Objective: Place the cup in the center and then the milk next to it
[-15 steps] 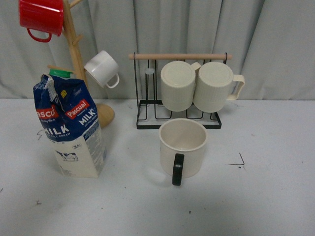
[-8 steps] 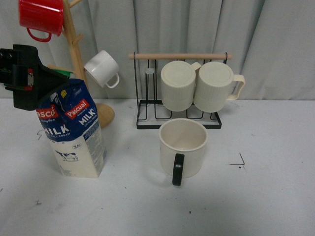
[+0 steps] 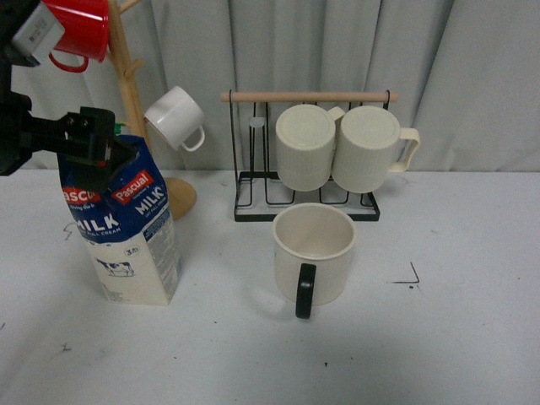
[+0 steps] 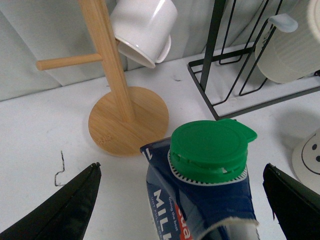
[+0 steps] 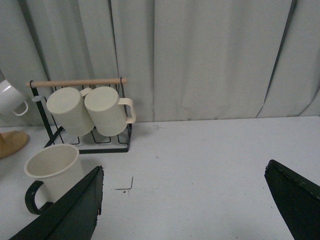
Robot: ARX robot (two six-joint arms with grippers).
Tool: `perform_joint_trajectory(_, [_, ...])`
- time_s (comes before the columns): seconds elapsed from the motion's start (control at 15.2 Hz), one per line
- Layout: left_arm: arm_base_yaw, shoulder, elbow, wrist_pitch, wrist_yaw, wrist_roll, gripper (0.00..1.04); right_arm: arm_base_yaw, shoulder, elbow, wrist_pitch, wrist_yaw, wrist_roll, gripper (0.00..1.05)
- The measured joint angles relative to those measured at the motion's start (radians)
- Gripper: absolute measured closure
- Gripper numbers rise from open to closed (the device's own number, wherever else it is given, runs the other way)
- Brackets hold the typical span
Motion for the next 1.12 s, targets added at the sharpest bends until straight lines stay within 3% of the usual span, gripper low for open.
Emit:
perform_joint_trajectory(0.2, [-0.02,0.077,0.035,0.022,-0.041,-0.001,0.07,0.0,0.0,0.0,0.0,0.0,0.0,0.06])
perform_joint_trajectory(0.59, [-0.025,0.084,0.042,0.031,-0.057,-0.017,0.75,0.0,0.0,0.0,0.0,0.0,0.0,0.06])
perform_joint_trajectory(0.66, [-0.044,0.084,0.042,0.036,-0.088,-0.047,0.96,0.0,0.0,0.0,0.0,0.0,0.0,0.06])
perform_joint_trajectory(0.73, [-0.079,0.074,0.034,0.044,-0.134,-0.068,1.01,0.0,0.0,0.0,0.0,0.0,0.0,0.06])
perform_joint_trajectory(1.12, [-0.219,0.019,0.012,0.034,-0.239,-0.134,1.01,0.0,0.0,0.0,0.0,0.0,0.0,0.06])
